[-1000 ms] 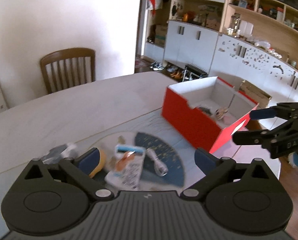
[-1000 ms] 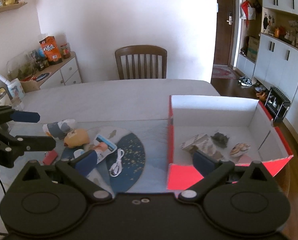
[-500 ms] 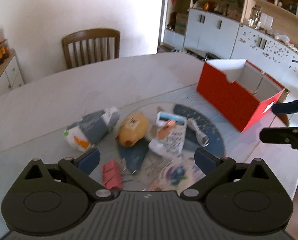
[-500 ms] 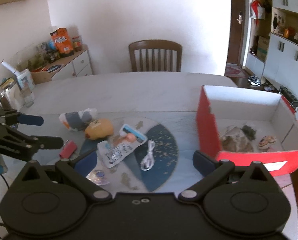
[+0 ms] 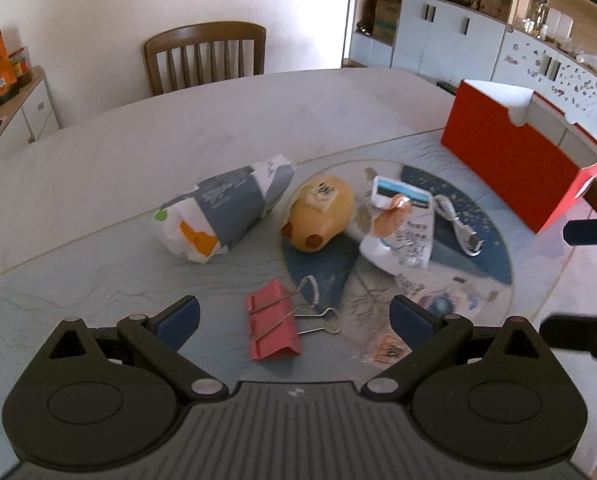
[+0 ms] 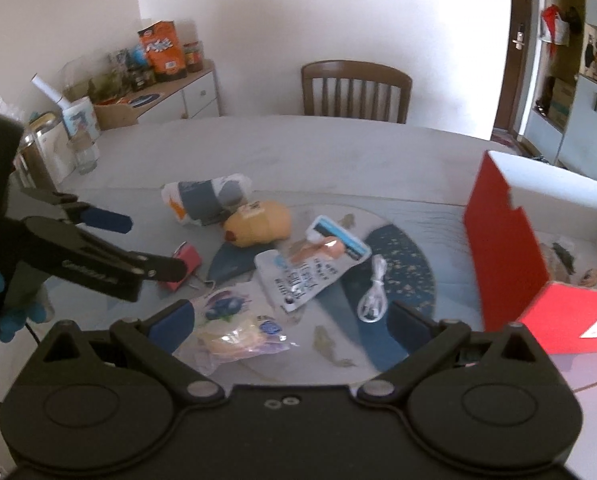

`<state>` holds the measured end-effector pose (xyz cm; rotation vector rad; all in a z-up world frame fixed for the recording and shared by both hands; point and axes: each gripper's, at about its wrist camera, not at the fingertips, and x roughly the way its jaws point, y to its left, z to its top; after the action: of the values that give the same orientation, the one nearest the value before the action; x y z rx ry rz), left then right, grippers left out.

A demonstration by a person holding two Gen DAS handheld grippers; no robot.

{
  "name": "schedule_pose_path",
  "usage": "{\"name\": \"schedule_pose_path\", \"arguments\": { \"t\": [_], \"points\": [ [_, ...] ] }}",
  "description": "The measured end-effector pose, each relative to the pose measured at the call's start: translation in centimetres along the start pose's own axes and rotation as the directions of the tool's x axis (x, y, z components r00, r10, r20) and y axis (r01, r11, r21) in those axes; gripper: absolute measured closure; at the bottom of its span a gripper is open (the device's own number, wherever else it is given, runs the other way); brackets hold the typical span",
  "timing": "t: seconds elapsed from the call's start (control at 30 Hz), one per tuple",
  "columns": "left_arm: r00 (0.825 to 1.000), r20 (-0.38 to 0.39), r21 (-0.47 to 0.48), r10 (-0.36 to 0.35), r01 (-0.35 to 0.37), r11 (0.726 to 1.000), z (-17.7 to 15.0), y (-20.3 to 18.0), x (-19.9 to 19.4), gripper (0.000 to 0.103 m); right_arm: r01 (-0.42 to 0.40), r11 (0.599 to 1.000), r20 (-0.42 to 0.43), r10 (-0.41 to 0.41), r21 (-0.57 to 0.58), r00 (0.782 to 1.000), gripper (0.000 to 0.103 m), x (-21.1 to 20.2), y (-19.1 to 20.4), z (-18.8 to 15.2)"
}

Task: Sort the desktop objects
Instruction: 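Move the left tool to the red binder clip while the right tool approaches the bagged bread roll, then close the left tool on the red binder clip while the right tool grasps the bread bag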

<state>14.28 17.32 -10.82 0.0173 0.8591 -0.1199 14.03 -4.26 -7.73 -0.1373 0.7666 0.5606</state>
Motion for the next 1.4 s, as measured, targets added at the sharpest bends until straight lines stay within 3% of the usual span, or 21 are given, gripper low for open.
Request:
{"name": "schedule_pose_path", "arguments": {
  "t": [0.63,0.77,0.9,1.1,1.4],
  "points": [
    [0.998,-0.062,-0.075,0.017,-0.021,0.997,-0.3,1.5,4.0,0.003,0.008,0.996,-0.068,-0.014,-0.083,0.998,0.0,6.9,3.7,-1.4],
    [0.997,-0.071,-0.071,0.017,-0.022,0.997,-0.4,1.4,4.3,0.011,0.023,0.997,-0.084,-0.03,-0.08,0.996,0.0,7.8,3.6,-1.6],
    [0.997,-0.072,-0.08,0.022,-0.028,0.996,-0.7,1.3,4.6,0.012,0.024,0.997,-0.097,-0.032,-0.076,0.995,0.0,8.3,3.3,-1.7],
    [0.997,-0.067,-0.065,0.028,-0.032,0.997,-0.7,0.9,4.7,0.027,0.01,0.995,-0.103,-0.02,-0.096,0.995,0.006,8.6,3.6,-1.7],
    [0.998,-0.049,-0.03,0.049,-0.05,0.998,-0.8,0.3,4.4,0.06,-0.025,0.997,-0.122,0.016,-0.075,0.992,0.019,8.7,3.5,-1.8]
  ]
}}
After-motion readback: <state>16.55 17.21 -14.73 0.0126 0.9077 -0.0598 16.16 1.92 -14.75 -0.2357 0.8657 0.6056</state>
